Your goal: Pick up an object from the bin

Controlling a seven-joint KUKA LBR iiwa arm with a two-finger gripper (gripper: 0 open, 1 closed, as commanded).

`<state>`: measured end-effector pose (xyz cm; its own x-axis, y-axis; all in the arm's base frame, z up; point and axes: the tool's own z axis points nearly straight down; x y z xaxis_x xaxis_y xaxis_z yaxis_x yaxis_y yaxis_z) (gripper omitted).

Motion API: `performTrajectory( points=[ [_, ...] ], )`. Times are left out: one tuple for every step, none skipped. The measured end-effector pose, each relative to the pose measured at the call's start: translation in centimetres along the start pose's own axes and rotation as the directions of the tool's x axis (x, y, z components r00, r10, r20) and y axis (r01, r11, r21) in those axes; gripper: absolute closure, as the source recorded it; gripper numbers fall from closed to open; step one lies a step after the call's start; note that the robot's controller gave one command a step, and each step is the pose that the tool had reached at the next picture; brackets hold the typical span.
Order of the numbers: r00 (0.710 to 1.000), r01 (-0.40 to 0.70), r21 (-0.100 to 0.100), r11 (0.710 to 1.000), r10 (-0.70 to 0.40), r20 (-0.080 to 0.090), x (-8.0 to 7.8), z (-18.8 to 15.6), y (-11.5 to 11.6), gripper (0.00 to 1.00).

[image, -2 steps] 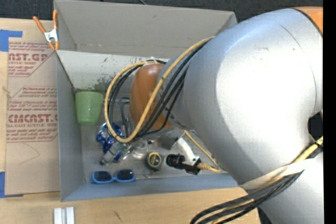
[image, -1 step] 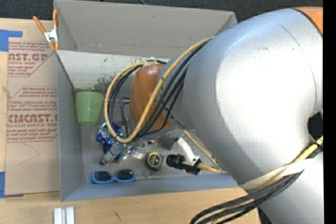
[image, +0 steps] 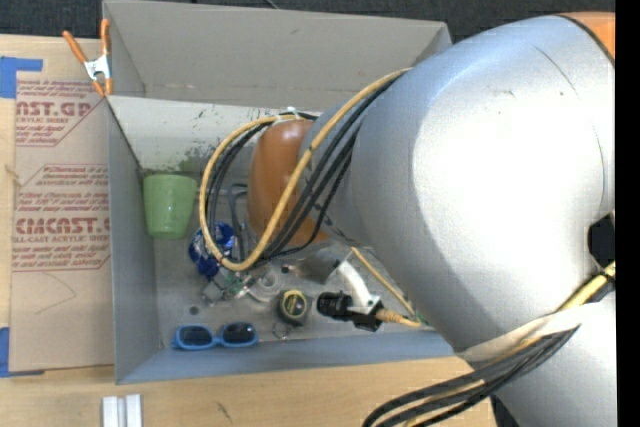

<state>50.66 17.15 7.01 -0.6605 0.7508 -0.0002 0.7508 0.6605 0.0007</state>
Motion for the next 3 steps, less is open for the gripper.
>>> performTrajectory(
  points=[
    [1.000, 0.001, 0.001, 1.000, -0.001, -0.001, 0.0, -2.2, 0.0, 1.00],
    [1.000, 0.002, 0.002, 1.000, -0.002, -0.002, 0.1, -2.2, 0.0, 1.00],
    [1.000, 0.003, -0.001, 1.000, -0.003, 0.000, 0.1, -6.5, 0.0, 1.00]
  ],
)
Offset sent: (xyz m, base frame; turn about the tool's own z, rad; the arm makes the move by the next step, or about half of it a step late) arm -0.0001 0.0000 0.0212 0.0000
